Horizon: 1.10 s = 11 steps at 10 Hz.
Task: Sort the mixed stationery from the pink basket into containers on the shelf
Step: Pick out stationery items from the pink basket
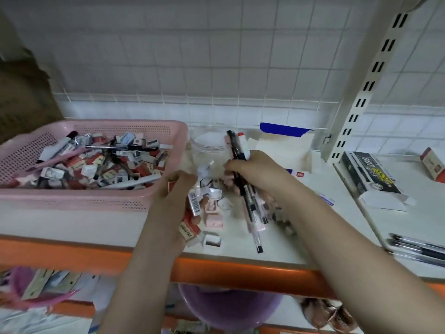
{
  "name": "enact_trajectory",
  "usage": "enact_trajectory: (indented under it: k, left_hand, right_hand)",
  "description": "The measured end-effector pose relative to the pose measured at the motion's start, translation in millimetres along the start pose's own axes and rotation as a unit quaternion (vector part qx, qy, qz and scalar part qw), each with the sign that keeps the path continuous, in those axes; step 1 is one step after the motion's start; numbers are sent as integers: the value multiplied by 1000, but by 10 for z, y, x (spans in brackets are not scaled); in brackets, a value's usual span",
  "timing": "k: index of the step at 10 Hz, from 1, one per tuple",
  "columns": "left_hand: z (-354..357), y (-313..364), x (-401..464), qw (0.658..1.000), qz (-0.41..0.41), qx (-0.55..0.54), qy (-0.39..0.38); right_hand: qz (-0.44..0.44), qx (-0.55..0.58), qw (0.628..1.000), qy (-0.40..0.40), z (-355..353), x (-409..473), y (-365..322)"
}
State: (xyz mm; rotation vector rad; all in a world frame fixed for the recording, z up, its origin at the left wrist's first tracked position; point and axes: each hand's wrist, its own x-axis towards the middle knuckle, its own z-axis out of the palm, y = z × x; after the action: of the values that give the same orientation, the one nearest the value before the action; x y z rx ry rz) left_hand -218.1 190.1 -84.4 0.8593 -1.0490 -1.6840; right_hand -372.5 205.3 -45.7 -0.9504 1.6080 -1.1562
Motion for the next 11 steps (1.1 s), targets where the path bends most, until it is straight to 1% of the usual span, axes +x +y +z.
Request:
enact_trajectory:
  k: [1, 2, 3, 4, 5, 6, 7, 8, 9, 10, 11]
  left_hand:
    - [-116, -44, 45, 993, 47, 106, 29]
    - [-21, 27, -155, 998, 23, 33, 53]
    - [-36, 13, -186, 999, 3, 31, 42]
    - [-42, 60, -180, 997, 23, 46, 63]
    - [-60, 97, -191, 996, 35, 44, 69]
    - [-54, 94, -205, 996, 43, 32, 77]
    - [-49, 44, -182, 994, 55, 35, 84]
    - [-15, 31, -168, 994, 55, 43, 89]
    - [8, 18, -120, 995, 42, 53, 70]
    - [96, 39, -63, 993, 59, 83, 53]
    - [195, 92, -44, 996, 31, 66, 47]
  right_hand:
    - [75, 134, 987, -51, 6, 70, 7]
    - [96, 113, 986, -80, 14, 135, 1]
    - [84, 105, 987, -85, 52, 196, -31]
    - [47, 145, 986, -60, 27, 241, -105]
    - [1, 64, 998, -11, -94, 291, -178]
    - [-34, -208, 977, -31, -141, 335, -124]
    - [-37, -420, 902, -96, 55, 374, 49]
    - [-80, -491, 863, -88, 227, 429, 174]
    - [-88, -481, 870, -66, 193, 413, 151]
    - [-98, -397, 912, 5, -63, 290, 5]
    - [-78, -370, 926, 7, -264, 109, -49]
